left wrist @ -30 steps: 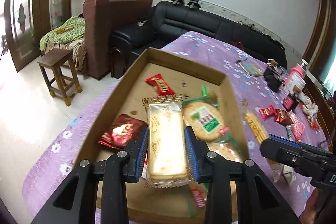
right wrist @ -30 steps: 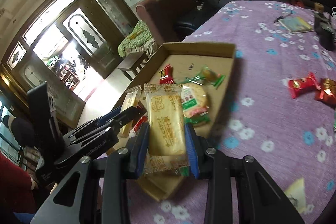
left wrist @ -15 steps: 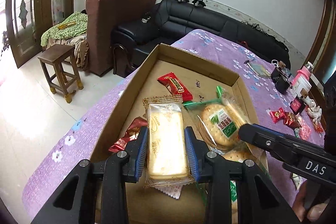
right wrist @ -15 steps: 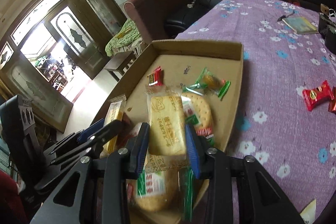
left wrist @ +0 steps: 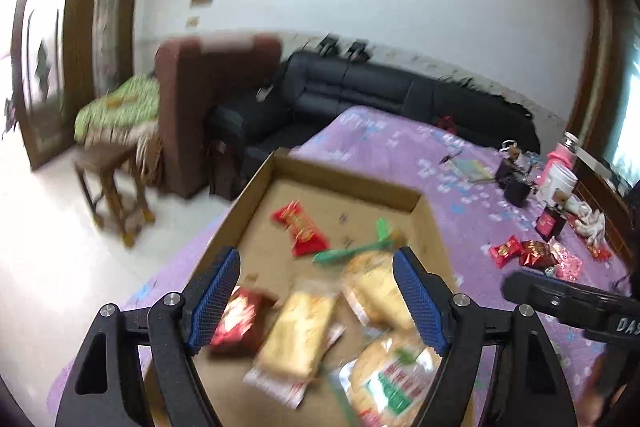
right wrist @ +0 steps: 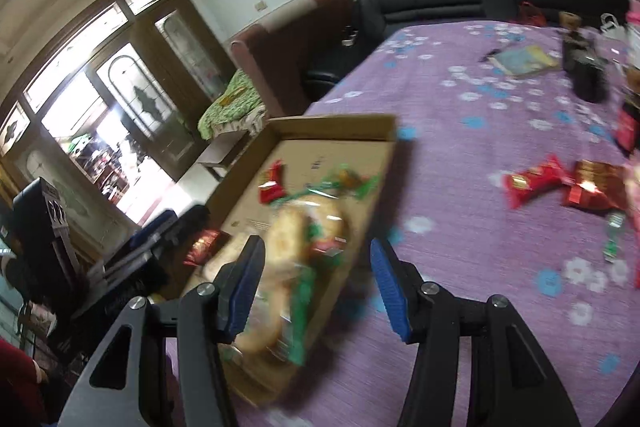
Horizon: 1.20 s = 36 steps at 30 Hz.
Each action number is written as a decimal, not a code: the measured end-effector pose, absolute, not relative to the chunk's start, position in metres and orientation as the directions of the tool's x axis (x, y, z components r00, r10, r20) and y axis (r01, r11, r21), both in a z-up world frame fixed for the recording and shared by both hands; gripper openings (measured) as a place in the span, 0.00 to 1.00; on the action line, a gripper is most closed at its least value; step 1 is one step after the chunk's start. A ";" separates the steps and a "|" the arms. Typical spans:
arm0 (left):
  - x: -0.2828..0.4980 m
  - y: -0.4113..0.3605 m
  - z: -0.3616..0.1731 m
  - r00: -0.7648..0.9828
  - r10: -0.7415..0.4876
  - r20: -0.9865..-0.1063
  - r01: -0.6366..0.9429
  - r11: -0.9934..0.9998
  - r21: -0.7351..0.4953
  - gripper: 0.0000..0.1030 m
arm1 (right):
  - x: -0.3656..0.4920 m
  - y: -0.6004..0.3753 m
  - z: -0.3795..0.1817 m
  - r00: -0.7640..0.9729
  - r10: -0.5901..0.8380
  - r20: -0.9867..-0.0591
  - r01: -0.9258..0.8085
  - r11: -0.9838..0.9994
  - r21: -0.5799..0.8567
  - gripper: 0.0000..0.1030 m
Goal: Organize snacks
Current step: 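Carry the cake packet over the box and open the left tool, then grasp the white sachet with the left tool while the right tool grasps a red candy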
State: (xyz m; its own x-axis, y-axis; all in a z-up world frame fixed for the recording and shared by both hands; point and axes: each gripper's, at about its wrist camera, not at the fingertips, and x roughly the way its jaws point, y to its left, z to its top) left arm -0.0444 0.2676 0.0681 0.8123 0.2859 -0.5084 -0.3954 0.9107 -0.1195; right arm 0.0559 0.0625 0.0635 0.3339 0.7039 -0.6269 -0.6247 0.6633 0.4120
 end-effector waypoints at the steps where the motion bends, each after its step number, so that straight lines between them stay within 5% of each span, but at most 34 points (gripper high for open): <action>1: -0.038 0.261 0.066 0.808 0.312 -0.500 -0.395 0.916 -0.068 0.80 | 0.058 0.052 0.064 0.343 0.693 -0.634 -0.613 0.677 0.409 0.53; 7: -0.010 0.251 0.045 0.703 0.372 -0.607 -0.403 0.911 0.090 0.80 | 0.079 -0.039 0.062 0.434 0.628 -0.646 -0.499 0.765 0.408 0.53; 12: -0.026 0.247 0.042 0.679 0.346 -0.647 -0.392 0.917 0.078 0.80 | 0.100 -0.109 0.058 0.502 0.576 -0.645 -0.376 0.817 0.437 0.53; 20: -0.058 0.213 0.084 0.749 0.338 -0.570 -0.364 0.929 0.073 0.80 | 0.123 -0.184 0.046 0.599 0.515 -0.614 -0.215 0.841 0.496 0.52; 29: -0.023 0.100 0.076 0.727 -0.112 -0.677 0.025 0.990 -0.136 0.82 | 0.142 -0.200 0.012 0.567 0.498 -0.656 -0.184 0.853 0.488 0.52; 34: 0.001 0.054 0.031 0.639 -0.157 -0.753 0.069 0.987 -0.147 0.82 | 0.151 -0.180 0.004 0.556 0.506 -0.659 -0.267 0.860 0.436 0.51; 36: 0.004 0.050 0.022 0.616 -0.159 -0.771 0.067 0.986 -0.150 0.82 | 0.154 -0.168 -0.004 0.505 0.537 -0.676 -0.303 0.843 0.444 0.37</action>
